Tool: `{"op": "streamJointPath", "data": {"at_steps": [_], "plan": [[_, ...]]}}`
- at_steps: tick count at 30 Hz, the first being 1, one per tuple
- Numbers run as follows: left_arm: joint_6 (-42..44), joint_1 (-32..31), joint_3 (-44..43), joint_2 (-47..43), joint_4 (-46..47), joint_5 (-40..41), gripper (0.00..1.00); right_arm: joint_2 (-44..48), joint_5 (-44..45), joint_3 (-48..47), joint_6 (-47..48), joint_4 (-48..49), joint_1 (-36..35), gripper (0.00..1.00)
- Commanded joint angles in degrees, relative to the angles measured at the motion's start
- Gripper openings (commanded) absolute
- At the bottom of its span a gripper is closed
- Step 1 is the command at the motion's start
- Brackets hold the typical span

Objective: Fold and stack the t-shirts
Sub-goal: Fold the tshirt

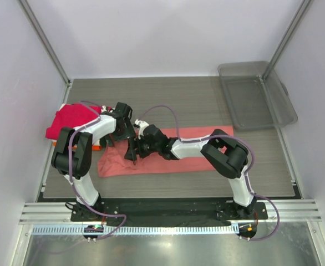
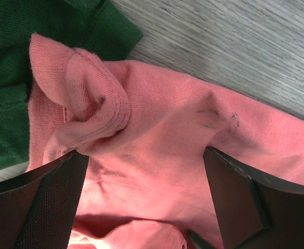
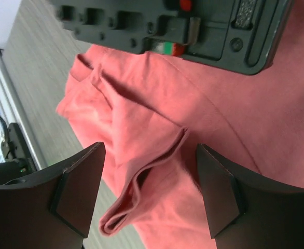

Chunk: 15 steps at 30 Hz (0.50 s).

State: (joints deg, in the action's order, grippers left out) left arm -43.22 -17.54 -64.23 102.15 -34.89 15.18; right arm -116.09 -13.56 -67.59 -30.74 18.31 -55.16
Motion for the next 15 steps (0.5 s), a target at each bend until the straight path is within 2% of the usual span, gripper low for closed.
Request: {"op": "streamJointPath", "data": {"at_steps": [1, 6, 13, 15], "plan": [[0.6, 0.49, 0.42, 0.51, -0.61, 3.01, 0.92, -1.76, -1.98, -2.46, -0.62, 1.9, -0.13, 0.76], [0.6, 0.49, 0.33, 0.77, -0.79, 3.19, 0.92, -2.12, -6.47, 0.52, -1.52, 7.09, -2.05, 0.74], [0.68, 0.49, 0.24, 0.95, -0.96, 3.72, 0.92, -0.11, -12.18, 1.5, 0.95, 8.33, -6.01, 0.74], [0.68, 0.49, 0.16, 1.38, -1.05, 3.89, 0.93, 0.6, -16.48, 2.28, 0.95, 9.02, -7.07, 0.74]]}}
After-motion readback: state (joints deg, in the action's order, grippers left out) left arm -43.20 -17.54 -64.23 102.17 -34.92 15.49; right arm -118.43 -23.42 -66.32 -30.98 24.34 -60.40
